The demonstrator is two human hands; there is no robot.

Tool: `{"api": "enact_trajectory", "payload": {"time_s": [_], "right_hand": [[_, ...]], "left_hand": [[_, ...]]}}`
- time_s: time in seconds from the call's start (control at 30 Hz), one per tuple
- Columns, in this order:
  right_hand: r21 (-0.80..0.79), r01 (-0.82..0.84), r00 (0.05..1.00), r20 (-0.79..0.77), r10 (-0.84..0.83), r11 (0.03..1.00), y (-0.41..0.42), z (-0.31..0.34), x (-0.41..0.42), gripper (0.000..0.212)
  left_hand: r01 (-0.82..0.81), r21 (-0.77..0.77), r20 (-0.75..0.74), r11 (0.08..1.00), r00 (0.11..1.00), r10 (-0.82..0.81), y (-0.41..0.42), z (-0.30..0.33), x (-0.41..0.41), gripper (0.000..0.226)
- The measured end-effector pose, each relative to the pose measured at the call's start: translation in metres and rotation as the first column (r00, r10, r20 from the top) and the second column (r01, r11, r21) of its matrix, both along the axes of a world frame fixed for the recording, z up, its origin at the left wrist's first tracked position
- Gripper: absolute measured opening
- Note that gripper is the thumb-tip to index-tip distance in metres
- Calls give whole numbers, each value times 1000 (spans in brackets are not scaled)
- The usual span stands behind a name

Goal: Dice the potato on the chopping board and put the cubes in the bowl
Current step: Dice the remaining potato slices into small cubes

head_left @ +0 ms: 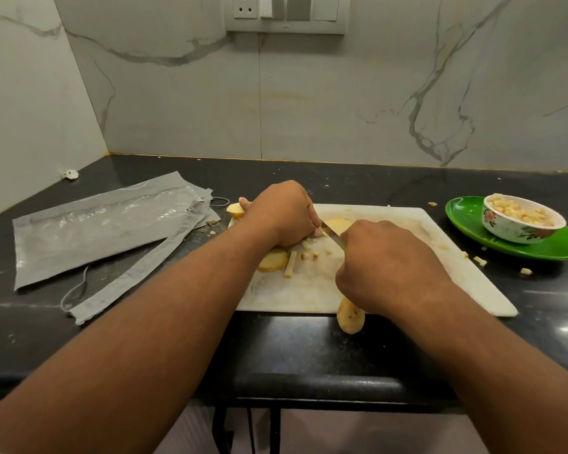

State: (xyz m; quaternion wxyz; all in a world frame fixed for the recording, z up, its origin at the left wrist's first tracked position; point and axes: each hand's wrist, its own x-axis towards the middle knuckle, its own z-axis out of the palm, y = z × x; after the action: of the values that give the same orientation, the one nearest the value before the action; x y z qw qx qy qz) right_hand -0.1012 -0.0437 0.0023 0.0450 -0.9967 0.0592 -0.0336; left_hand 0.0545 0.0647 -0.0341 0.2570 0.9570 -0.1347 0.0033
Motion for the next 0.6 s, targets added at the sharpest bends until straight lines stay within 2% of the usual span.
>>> {"api": "enact_trajectory", "payload": {"time_s": [0.1, 0.23, 0.4, 0.47, 0.57, 0.6], "right_hand": [[2, 8, 999, -38, -8, 1000, -2, 1, -11, 24], [-8, 41, 989, -139, -42, 999, -10, 16, -32, 42], [34, 103, 994, 28, -104, 994, -41, 25, -14, 35], [87, 124, 988, 76, -131, 988, -57, 21, 14, 32], [212, 103, 986, 106, -128, 972, -68, 8, 57, 21], [249, 96, 989, 88, -121, 964, -68, 5, 68, 24]], "left_hand": [[-17, 24, -1, 1000, 1000, 17, -2, 3, -4, 12], [-5, 29, 0, 1000, 1000, 5, -1, 6, -6, 10], [49, 106, 64, 993, 996, -56, 6, 15, -14, 15], [73, 73, 85, 995, 993, -79, 10, 19, -12, 9], [124, 88, 59, 988, 990, -129, 12, 20, -10, 32], [153, 93, 44, 984, 986, -158, 12, 19, -9, 35]]}}
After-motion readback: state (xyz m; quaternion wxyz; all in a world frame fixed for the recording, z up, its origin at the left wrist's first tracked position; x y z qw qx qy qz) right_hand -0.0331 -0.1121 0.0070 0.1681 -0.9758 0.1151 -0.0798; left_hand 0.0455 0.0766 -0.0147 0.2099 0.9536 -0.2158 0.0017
